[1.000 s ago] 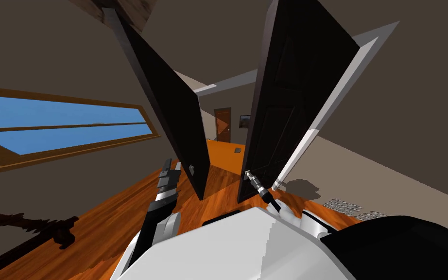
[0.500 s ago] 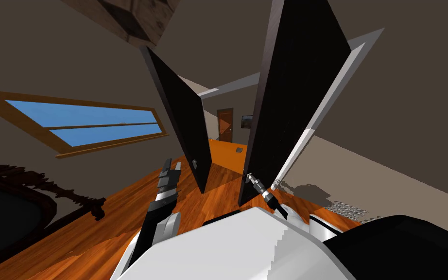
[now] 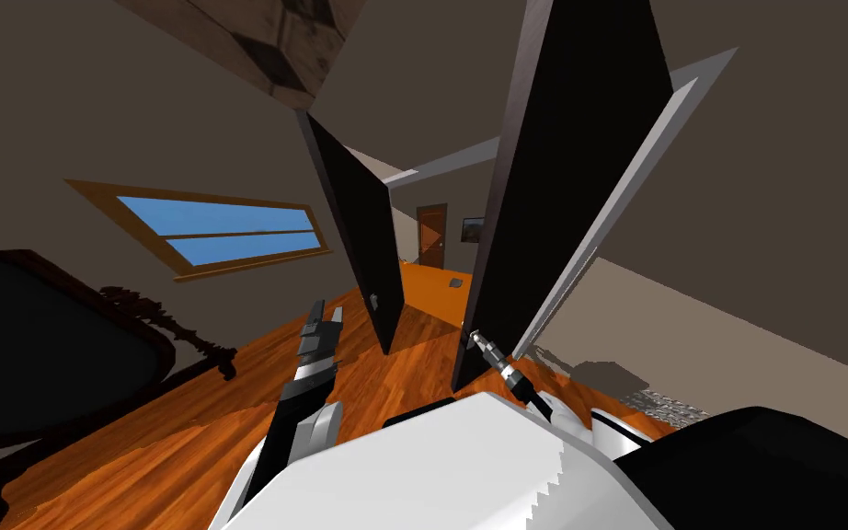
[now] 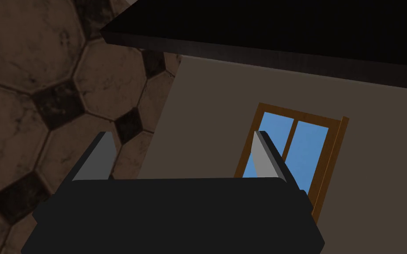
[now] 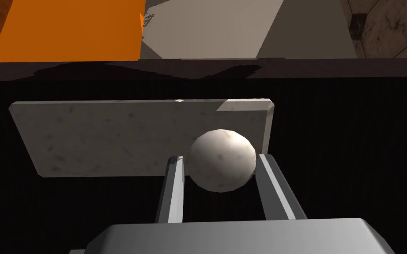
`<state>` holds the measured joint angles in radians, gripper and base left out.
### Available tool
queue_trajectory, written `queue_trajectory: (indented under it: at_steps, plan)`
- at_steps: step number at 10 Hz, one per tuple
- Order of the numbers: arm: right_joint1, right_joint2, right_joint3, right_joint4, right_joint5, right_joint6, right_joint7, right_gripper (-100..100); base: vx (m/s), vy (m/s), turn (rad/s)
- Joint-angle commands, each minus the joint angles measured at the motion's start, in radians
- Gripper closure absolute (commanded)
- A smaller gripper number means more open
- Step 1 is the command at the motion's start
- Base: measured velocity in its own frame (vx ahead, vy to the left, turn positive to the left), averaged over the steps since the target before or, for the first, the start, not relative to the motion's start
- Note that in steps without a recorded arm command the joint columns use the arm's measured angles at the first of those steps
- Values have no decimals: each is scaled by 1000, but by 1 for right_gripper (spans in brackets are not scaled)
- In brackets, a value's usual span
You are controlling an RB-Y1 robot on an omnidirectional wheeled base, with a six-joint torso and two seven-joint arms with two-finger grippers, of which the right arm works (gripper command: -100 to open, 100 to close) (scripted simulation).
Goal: Pull the door open
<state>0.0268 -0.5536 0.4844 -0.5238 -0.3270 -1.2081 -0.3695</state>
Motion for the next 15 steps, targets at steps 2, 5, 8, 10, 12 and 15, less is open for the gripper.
queue_trajectory:
  at_steps: [2, 5, 8, 10, 12, 15]
  plan:
    - [20, -12, 20, 17, 5, -50, -16, 100, -204, -113, 167]
    - [28, -20, 24, 15, 5, -60, -18, 100, -174, -62, 80]
    - [59, -1, -46, -5, 71, -57, -34, 100, -94, -50, 122]
    - [76, 10, -87, -19, 109, -53, -42, 100, -79, -50, 117]
    - [95, 22, -135, -35, 152, -50, -52, 100, -92, -46, 121]
    - [125, 42, -213, -62, 222, -43, -68, 100, -105, -59, 130]
